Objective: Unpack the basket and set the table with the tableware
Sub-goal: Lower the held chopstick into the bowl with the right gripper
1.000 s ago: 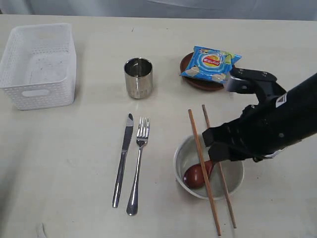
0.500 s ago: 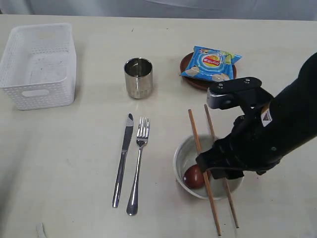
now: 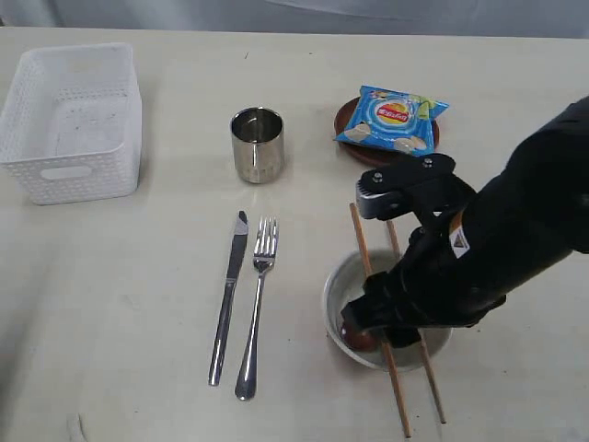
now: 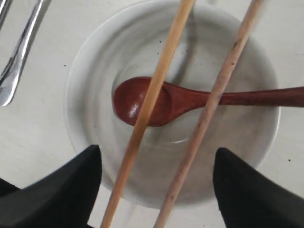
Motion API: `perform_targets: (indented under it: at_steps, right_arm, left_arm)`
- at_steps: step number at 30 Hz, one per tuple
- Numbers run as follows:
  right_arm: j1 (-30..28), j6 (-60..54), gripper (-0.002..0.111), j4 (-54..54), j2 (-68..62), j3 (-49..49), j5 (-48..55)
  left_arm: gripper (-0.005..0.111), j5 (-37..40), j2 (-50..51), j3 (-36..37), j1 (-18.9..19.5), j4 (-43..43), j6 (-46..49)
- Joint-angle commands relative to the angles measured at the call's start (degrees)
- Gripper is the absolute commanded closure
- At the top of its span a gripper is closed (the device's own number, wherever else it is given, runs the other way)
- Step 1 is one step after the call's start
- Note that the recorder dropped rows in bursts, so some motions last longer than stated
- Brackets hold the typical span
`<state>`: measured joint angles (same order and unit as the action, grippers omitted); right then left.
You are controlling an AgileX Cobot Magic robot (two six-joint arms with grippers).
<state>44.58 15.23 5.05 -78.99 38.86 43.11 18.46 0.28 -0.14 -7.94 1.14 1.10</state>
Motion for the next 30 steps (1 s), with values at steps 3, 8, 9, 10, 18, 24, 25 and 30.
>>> perform_targets:
  at_steps: [3, 8, 9, 10, 18, 24, 25, 30]
  right_arm:
    - [0.25, 0.49, 0.045, -0.67, -5.36, 4.65, 2.69]
    - [0.25, 0.59, 0.045, -0.67, -8.14, 7.15, 3.76]
    - [0.25, 0.9, 0.045, -0.67, -8.83, 7.13, 3.76]
    - [0.25, 1.45, 0.045, -0.83, -9.56, 7.02, 4.02]
    - [0.25, 2.06, 0.045, -1.31, -12.69, 7.02, 4.75]
    - [0.25, 1.94, 0.045, -1.31, -12.34, 7.12, 5.09]
    - [0.25, 1.94, 0.045, -1.31, -12.07, 7.12, 5.09]
    - [0.25, 1.94, 0.045, -2.15, -10.68, 8.52, 5.66]
  left_arm:
    - [0.107, -0.1, -0.28, 0.14, -0.43, 0.19, 0.01]
    - [0.107, -0.1, -0.28, 0.14, -0.43, 0.19, 0.01]
    - [0.107, -0.1, -0.28, 0.14, -0.43, 0.19, 0.01]
    - [0.107, -0.1, -0.28, 0.14, -0.43, 0.19, 0.01]
    - [0.107, -0.1, -0.28, 0.14, -0.43, 0.19, 0.01]
    - [0.107, -0.1, -0.28, 0.14, -0.43, 0.19, 0.01]
    - [0.107, -0.1, -0.28, 0.14, -0.43, 0.19, 0.01]
    - [0.107, -0.1, -0.28, 0.14, -0.43, 0.19, 0.01]
